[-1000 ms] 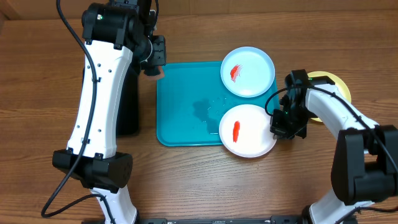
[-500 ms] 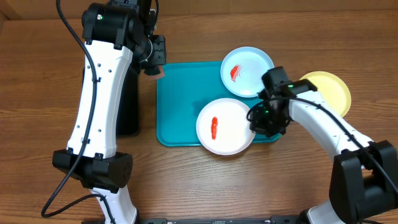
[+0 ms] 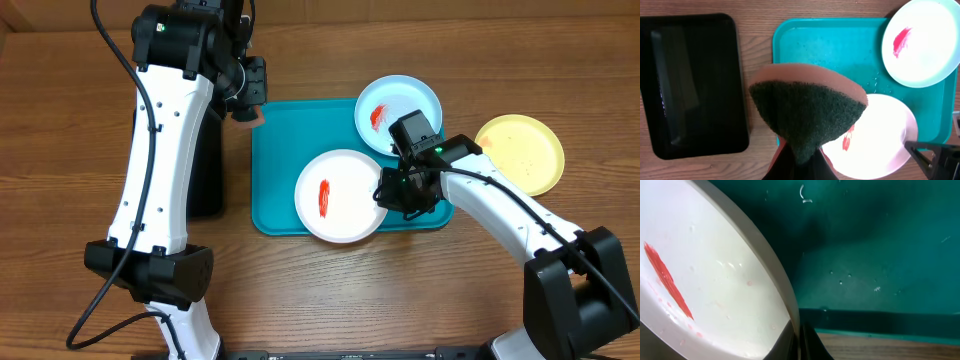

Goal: Clean dirty plates on tray and stack at the side
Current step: 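Drag the white plate left toward the tray center with the right gripper, then bring the sponge in the left gripper over the white plate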

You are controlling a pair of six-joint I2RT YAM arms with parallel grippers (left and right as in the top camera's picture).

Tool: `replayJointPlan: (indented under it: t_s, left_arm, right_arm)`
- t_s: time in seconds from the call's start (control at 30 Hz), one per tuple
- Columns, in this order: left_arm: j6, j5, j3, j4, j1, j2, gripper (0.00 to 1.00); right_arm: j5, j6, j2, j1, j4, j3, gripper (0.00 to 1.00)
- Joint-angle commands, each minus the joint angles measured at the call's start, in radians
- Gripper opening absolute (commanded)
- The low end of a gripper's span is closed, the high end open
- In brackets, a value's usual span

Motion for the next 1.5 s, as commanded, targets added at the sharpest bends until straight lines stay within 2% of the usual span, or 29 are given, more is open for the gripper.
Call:
replayJointPlan:
  t_s: [0.0, 0.43, 0.7, 0.9, 0.97, 1.0, 1.03, 1.23, 1.47]
  left_arm:
    - [-0.003, 0.003, -0.003, 0.000, -0.005, -0.012, 0.04]
    - [0.001, 0.004, -0.003, 0.000, -0.005, -0.012, 0.04]
    - [0.001, 0.004, -0.003, 0.003, -0.018, -0.012, 0.04]
    - [0.013, 0.001, -0.003, 0.003, -0.024, -0.012, 0.04]
    - [0.013, 0.001, -0.003, 0.004, -0.024, -0.012, 0.04]
    - [0.013, 0.001, -0.003, 0.005, -0.024, -0.012, 0.04]
    - [0.013, 0.001, -0.003, 0.005, -0.024, -0.012, 0.04]
    - [0.013, 0.002, -0.003, 0.005, -0.028, -0.012, 0.04]
    - [0.008, 0.004, -0.048, 0.024, -0.060, -0.012, 0.04]
  right_arm:
    - [0.011, 0.018, -0.021, 0.002, 0.032, 0.029, 0.04]
    - [0.036, 0.052, 0.031, 0.011, 0.176, 0.029, 0.04]
    - [0.008, 0.089, 0.115, 0.090, 0.286, 0.043, 0.04]
    - [0.094, 0.066, 0.211, 0.123, 0.154, 0.203, 0.05]
    - [0.086, 0.058, 0.239, 0.123, 0.141, 0.237, 0.07]
    - [0.083, 0.055, 0.247, 0.123, 0.141, 0.244, 0.12]
    - [0.073, 0.040, 0.254, 0.123, 0.148, 0.245, 0.21]
    - [0.065, -0.020, 0.277, 0.123, 0.154, 0.245, 0.41]
    - [0.131, -0.071, 0.290, 0.123, 0.163, 0.241, 0.40]
